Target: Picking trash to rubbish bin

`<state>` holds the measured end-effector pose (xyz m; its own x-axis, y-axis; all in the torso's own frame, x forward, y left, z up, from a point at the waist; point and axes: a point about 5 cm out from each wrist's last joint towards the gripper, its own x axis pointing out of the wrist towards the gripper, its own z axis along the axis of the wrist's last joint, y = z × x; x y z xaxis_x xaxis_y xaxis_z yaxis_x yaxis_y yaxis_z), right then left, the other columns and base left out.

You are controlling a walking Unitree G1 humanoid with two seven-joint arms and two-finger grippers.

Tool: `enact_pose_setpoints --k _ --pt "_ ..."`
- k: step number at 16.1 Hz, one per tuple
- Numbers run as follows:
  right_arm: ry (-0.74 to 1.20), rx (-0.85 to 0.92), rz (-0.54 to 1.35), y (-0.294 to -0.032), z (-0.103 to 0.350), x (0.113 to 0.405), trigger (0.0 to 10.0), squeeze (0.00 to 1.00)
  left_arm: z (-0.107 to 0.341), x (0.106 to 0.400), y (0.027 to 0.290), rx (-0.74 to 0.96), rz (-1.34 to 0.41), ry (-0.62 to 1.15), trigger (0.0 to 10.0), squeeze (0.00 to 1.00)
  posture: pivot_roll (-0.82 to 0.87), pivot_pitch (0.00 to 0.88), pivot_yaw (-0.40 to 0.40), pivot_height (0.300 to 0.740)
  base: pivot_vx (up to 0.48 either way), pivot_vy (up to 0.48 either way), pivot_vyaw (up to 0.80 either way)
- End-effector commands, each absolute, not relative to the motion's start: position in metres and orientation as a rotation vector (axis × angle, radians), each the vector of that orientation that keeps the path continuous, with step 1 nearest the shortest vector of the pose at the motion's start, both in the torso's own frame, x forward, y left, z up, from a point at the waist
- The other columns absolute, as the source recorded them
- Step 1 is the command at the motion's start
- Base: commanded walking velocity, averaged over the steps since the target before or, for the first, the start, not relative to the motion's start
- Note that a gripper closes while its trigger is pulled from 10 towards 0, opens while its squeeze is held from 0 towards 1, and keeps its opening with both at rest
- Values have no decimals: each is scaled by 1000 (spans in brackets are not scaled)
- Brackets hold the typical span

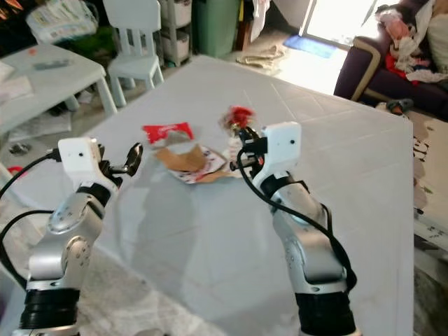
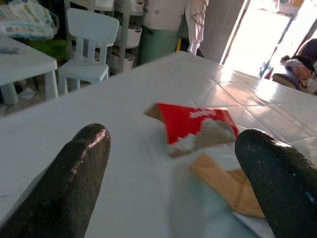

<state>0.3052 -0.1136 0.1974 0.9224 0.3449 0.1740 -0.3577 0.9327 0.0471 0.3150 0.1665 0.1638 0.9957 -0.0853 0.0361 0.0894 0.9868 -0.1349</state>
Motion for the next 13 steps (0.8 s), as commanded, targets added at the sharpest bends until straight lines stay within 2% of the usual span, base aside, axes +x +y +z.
enact_pose_setpoints --k 1,13 --pt "-164 78 337 -120 197 305 0 0 160 315 157 -131 -126 -8 10000 0 92 116 -90 740 0 0 0" --pt "-154 76 340 -121 196 303 0 0 152 318 152 -124 -174 72 10000 0 85 127 -89 740 0 0 0"
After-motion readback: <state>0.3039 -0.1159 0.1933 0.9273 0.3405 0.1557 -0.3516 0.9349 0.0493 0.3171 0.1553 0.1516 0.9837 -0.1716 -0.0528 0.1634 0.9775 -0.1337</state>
